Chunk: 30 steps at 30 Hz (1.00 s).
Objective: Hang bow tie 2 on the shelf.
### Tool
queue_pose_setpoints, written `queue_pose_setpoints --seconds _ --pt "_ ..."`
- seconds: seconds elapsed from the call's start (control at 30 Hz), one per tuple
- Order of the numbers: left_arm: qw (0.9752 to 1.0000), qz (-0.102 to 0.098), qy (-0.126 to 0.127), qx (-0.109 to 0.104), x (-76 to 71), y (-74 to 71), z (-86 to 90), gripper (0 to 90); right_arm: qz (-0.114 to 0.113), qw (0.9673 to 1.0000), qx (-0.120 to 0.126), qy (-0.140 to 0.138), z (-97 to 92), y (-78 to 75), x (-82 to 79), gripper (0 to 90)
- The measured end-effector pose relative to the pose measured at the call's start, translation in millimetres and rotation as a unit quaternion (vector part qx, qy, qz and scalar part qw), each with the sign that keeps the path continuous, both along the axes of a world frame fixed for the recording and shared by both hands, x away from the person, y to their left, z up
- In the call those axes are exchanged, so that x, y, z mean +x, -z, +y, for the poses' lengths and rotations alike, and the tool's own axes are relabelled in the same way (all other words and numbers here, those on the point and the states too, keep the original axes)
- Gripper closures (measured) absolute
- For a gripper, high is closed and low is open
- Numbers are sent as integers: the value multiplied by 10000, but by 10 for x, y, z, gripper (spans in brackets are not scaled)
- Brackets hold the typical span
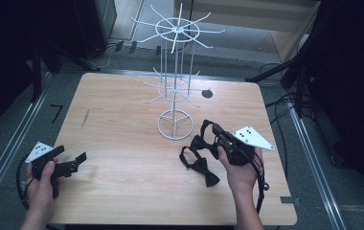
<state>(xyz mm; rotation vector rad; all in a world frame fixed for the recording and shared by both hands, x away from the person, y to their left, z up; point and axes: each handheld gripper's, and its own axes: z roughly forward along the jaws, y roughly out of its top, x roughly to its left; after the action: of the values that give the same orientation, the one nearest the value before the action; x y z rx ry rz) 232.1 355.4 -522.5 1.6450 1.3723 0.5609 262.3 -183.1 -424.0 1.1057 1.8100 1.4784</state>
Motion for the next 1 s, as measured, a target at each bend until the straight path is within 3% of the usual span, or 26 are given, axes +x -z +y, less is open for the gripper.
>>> queue_pose_setpoints --seconds 0.37,1.0 --pt "9999 19 67 133 11 -3 -33 16 -148 9998 -3 -146 67 -124 3 900" --pt "9999 21 65 138 19 -3 -31 16 -278 9992 40 -284 197 -291 71 900"
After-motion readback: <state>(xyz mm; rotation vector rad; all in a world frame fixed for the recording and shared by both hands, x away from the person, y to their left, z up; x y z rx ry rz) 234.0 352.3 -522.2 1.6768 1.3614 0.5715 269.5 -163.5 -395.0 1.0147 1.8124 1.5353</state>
